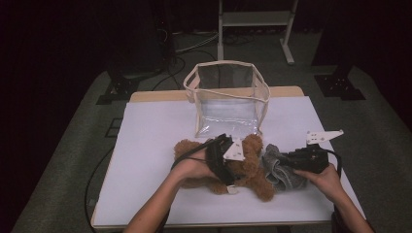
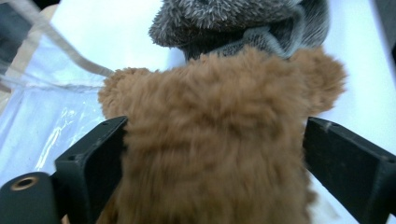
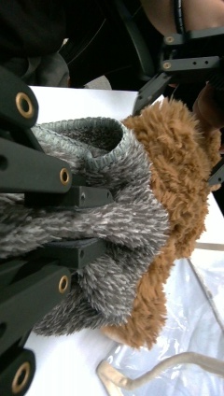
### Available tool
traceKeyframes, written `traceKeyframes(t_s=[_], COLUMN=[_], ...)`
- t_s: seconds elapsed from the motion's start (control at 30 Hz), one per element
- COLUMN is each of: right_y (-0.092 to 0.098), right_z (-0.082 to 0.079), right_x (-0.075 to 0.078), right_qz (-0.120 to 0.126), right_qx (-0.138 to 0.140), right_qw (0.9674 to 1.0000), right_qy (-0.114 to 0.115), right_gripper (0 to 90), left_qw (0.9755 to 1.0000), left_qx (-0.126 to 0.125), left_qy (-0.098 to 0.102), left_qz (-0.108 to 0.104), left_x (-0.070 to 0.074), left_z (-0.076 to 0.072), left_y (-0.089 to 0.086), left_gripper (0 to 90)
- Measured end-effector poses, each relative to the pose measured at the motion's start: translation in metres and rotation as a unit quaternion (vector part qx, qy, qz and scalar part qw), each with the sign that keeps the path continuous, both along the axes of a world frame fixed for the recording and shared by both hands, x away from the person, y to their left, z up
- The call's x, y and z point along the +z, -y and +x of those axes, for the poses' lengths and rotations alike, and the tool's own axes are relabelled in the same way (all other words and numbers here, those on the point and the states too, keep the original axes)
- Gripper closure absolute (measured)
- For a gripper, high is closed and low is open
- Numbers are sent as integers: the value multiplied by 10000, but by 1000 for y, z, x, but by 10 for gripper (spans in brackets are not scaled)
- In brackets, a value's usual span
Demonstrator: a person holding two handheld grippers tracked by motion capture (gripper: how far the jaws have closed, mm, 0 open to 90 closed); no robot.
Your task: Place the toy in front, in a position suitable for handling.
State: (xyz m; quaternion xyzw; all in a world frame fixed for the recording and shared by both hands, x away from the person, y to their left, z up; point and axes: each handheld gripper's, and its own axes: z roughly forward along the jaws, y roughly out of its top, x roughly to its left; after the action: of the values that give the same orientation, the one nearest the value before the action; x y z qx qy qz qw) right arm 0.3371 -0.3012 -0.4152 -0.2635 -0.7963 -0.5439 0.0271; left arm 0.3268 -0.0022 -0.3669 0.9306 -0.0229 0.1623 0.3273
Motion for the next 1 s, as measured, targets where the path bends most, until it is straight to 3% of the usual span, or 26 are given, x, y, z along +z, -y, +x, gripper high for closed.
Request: traceKeyframes(t_s=[0.1, 0.17, 0.2, 0.27, 0.43, 0.57, 0.67, 0.77, 0.87, 1.0], right_y=[-6, -12, -15, -21, -37, -46, -49, -48, -44, -39], right_z=[2, 4, 4, 6, 17, 19, 15, 9, 4, 4], right_x=[-3, -5, -6, -5, 9, 24, 32, 28, 19, 25], right_qz=[-51, -69, -95, -136, 29, 342, 427, 486, 390, 403], right_qx=[76, 139, 174, 226, 311, 364, 326, 320, 328, 253], right_qw=[10000, 9999, 9998, 9996, 9995, 9986, 9979, 9977, 9985, 9986], right_qy=[-30, -75, -92, -97, 48, 189, 353, 357, 209, 240], right_gripper=[774, 774, 774, 775, 775, 775, 775, 775, 775, 776], left_qw=[9991, 9978, 9978, 9989, 9996, 9972, 9936, 9928, 9928, 9930], left_qx=[-9, -60, -26, 4, 136, 169, 174, 170, 125, 88], left_qy=[138, 268, 280, 206, -37, -170, -303, -231, -312, -392], left_qz=[410, 598, 593, 413, -241, -704, -1074, -1163, -1152, -1112], left_x=[-9, -9, -8, -3, 12, 29, 38, 42, 40, 34], left_z=[2, 2, 2, 4, 8, 7, 5, 2, 0, 0], left_y=[15, 19, 19, 13, -12, -31, -40, -42, -40, -29], left_gripper=[76, 195, 292, 414, 485, 487, 488, 489, 489, 486])
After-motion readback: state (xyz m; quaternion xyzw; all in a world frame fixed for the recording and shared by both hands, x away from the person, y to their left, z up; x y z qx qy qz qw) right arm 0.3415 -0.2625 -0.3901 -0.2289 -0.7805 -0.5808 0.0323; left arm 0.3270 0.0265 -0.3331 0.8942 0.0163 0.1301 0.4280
